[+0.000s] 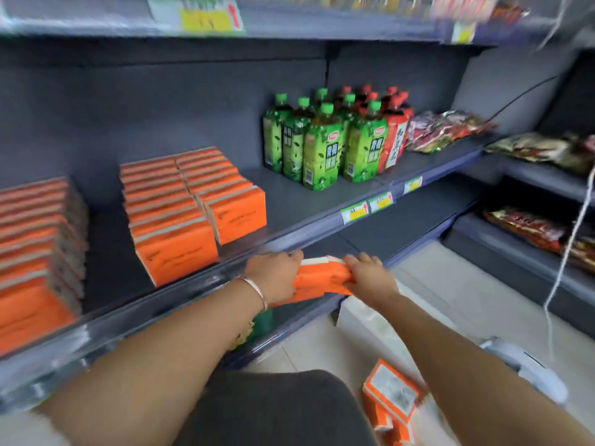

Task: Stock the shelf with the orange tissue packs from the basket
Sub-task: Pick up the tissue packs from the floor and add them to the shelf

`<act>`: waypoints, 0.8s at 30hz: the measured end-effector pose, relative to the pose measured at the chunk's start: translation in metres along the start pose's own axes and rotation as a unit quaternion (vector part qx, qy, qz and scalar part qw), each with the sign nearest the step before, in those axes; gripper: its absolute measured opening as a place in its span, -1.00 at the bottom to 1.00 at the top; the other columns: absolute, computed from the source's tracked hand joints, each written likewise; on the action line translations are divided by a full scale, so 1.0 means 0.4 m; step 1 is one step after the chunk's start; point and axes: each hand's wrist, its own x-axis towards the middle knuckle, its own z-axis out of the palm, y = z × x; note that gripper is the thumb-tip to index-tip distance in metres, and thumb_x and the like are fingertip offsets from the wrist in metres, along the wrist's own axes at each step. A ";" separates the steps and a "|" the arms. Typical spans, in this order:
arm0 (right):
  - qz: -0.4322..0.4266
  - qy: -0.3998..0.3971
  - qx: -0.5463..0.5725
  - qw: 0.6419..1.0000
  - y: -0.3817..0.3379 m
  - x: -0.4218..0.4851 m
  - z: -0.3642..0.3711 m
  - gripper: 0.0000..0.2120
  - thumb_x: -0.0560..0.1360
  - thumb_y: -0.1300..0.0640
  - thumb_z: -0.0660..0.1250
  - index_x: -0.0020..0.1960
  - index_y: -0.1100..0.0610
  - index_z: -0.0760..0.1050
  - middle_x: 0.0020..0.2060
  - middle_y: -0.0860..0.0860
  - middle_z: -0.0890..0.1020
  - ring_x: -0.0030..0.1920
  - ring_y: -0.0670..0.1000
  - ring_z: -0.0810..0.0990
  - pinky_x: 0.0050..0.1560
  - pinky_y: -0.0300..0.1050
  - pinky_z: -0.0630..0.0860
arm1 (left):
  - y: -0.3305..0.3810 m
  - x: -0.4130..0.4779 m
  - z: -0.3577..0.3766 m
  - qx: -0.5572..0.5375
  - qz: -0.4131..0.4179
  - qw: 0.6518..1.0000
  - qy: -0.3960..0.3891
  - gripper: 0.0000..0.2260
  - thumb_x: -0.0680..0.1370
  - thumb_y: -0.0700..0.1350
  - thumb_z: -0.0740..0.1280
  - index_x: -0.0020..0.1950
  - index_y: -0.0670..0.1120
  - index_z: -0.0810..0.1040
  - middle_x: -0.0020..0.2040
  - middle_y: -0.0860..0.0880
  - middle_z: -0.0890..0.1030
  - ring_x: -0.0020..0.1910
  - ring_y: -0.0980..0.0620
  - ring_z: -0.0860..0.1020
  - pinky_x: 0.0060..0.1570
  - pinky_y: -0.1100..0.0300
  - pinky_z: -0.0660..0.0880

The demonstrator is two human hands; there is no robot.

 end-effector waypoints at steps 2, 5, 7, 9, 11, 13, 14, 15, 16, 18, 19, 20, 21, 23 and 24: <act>-0.006 0.036 0.022 0.999 -0.020 -0.011 -0.077 -0.57 0.49 0.02 0.31 0.33 0.00 0.32 0.18 0.08 0.38 0.24 0.19 0.37 0.12 0.13 0.45 | -0.026 -0.032 -0.069 -0.014 -0.012 0.999 0.032 -0.62 0.53 -0.02 0.28 0.28 -0.07 0.28 0.23 -0.12 0.51 0.20 -0.15 0.51 0.00 0.02 0.47; -0.036 0.086 0.039 0.995 -0.055 -0.013 -0.173 -0.55 0.46 0.08 0.34 0.33 0.02 0.36 0.21 0.10 0.36 0.21 0.21 0.36 0.07 0.10 0.44 | -0.074 -0.079 -0.154 -0.025 -0.041 0.996 0.076 -0.59 0.54 0.04 0.27 0.32 -0.06 0.25 0.24 -0.10 0.49 0.21 -0.16 0.50 -0.01 0.01 0.47; -0.067 0.113 0.040 0.991 -0.088 -0.003 -0.221 -0.56 0.45 0.10 0.35 0.31 0.04 0.39 0.17 0.11 0.37 0.17 0.23 0.37 0.06 0.08 0.46 | -0.112 -0.104 -0.194 -0.034 -0.060 0.992 0.106 -0.55 0.54 0.08 0.26 0.36 -0.04 0.24 0.27 -0.09 0.48 0.23 -0.17 0.50 0.04 -0.01 0.46; -0.098 0.127 0.030 0.987 -0.130 0.014 -0.256 -0.58 0.45 0.10 0.34 0.30 0.06 0.40 0.14 0.13 0.38 0.15 0.24 0.37 0.06 0.09 0.45 | -0.151 -0.125 -0.224 -0.049 -0.079 0.986 0.139 -0.55 0.54 0.09 0.26 0.37 -0.03 0.25 0.30 -0.08 0.46 0.24 -0.15 0.49 0.07 -0.01 0.46; -0.120 0.130 0.035 0.984 -0.183 0.034 -0.276 -0.59 0.47 0.10 0.32 0.31 0.04 0.39 0.16 0.12 0.37 0.16 0.22 0.34 0.07 0.10 0.45 | -0.189 -0.146 -0.250 -0.062 -0.105 0.977 0.173 -0.57 0.55 0.08 0.26 0.35 -0.03 0.26 0.30 -0.07 0.43 0.23 -0.16 0.48 0.05 0.00 0.45; -0.143 0.121 0.039 0.981 -0.242 0.055 -0.284 -0.59 0.49 0.10 0.30 0.32 0.02 0.38 0.19 0.10 0.36 0.20 0.21 0.31 0.09 0.13 0.45 | -0.228 -0.165 -0.269 -0.074 -0.131 0.966 0.210 -0.58 0.55 0.05 0.27 0.35 -0.04 0.27 0.28 -0.08 0.41 0.24 -0.17 0.46 0.07 -0.01 0.44; -0.156 0.113 0.036 0.981 -0.272 0.066 -0.284 -0.59 0.49 0.10 0.29 0.33 0.02 0.37 0.21 0.09 0.35 0.22 0.21 0.30 0.10 0.13 0.45 | -0.247 -0.171 -0.275 -0.078 -0.145 0.960 0.225 -0.59 0.55 0.03 0.27 0.35 -0.04 0.28 0.27 -0.09 0.41 0.24 -0.17 0.44 0.07 -0.01 0.43; -0.169 0.104 0.026 0.980 -0.301 0.077 -0.282 -0.59 0.50 0.09 0.28 0.33 0.02 0.35 0.22 0.09 0.34 0.23 0.21 0.29 0.11 0.12 0.44 | -0.267 -0.176 -0.279 -0.083 -0.159 0.955 0.236 -0.60 0.55 0.02 0.28 0.33 -0.05 0.30 0.26 -0.09 0.40 0.24 -0.16 0.44 0.06 -0.01 0.43; -0.182 0.095 0.012 0.979 -0.328 0.087 -0.278 -0.58 0.50 0.09 0.28 0.34 0.03 0.34 0.22 0.09 0.33 0.24 0.21 0.28 0.11 0.11 0.42 | -0.285 -0.179 -0.282 -0.088 -0.174 0.950 0.242 -0.61 0.55 0.02 0.28 0.32 -0.06 0.30 0.24 -0.09 0.40 0.24 -0.16 0.44 0.04 -0.01 0.43; -0.205 0.074 -0.024 0.976 -0.376 0.106 -0.267 -0.58 0.50 0.10 0.28 0.33 0.04 0.32 0.23 0.10 0.32 0.25 0.20 0.27 0.13 0.12 0.40 | -0.319 -0.179 -0.279 -0.098 -0.193 0.946 0.241 -0.61 0.55 0.01 0.29 0.32 -0.06 0.31 0.23 -0.09 0.40 0.23 -0.16 0.43 0.04 -0.01 0.44; -0.210 0.066 -0.040 0.975 -0.396 0.113 -0.261 -0.59 0.50 0.11 0.28 0.33 0.05 0.31 0.24 0.11 0.31 0.26 0.20 0.27 0.15 0.13 0.38 | -0.332 -0.176 -0.274 -0.101 -0.197 0.946 0.238 -0.60 0.54 0.01 0.29 0.33 -0.06 0.30 0.23 -0.08 0.40 0.24 -0.15 0.43 0.06 -0.02 0.44; -0.210 0.062 -0.049 0.975 -0.413 0.119 -0.253 -0.59 0.50 0.12 0.27 0.33 0.05 0.29 0.24 0.11 0.30 0.27 0.20 0.27 0.16 0.13 0.37 | -0.343 -0.173 -0.268 -0.102 -0.197 0.946 0.235 -0.58 0.54 0.01 0.30 0.34 -0.05 0.30 0.25 -0.08 0.40 0.25 -0.15 0.42 0.08 -0.03 0.45; -0.202 0.066 -0.052 0.976 -0.428 0.124 -0.246 -0.59 0.50 0.15 0.25 0.33 0.04 0.28 0.25 0.11 0.30 0.27 0.20 0.27 0.17 0.13 0.36 | -0.351 -0.168 -0.262 -0.104 -0.198 0.947 0.232 -0.57 0.54 0.01 0.30 0.35 -0.05 0.29 0.26 -0.07 0.39 0.25 -0.15 0.42 0.09 -0.03 0.46; -0.175 0.094 -0.052 0.979 -0.448 0.130 -0.233 -0.57 0.50 0.22 0.21 0.33 0.03 0.26 0.26 0.11 0.30 0.27 0.20 0.27 0.17 0.12 0.35 | -0.361 -0.156 -0.249 -0.108 -0.197 0.948 0.227 -0.57 0.54 0.01 0.30 0.36 -0.04 0.28 0.28 -0.06 0.38 0.25 -0.14 0.42 0.09 -0.02 0.47; -0.163 0.113 -0.055 0.979 -0.455 0.132 -0.228 -0.58 0.49 0.24 0.19 0.33 0.04 0.26 0.26 0.11 0.31 0.27 0.20 0.28 0.17 0.11 0.34 | -0.364 -0.150 -0.243 -0.110 -0.195 0.948 0.226 -0.57 0.54 0.01 0.29 0.36 -0.04 0.28 0.29 -0.05 0.37 0.26 -0.13 0.42 0.10 -0.02 0.47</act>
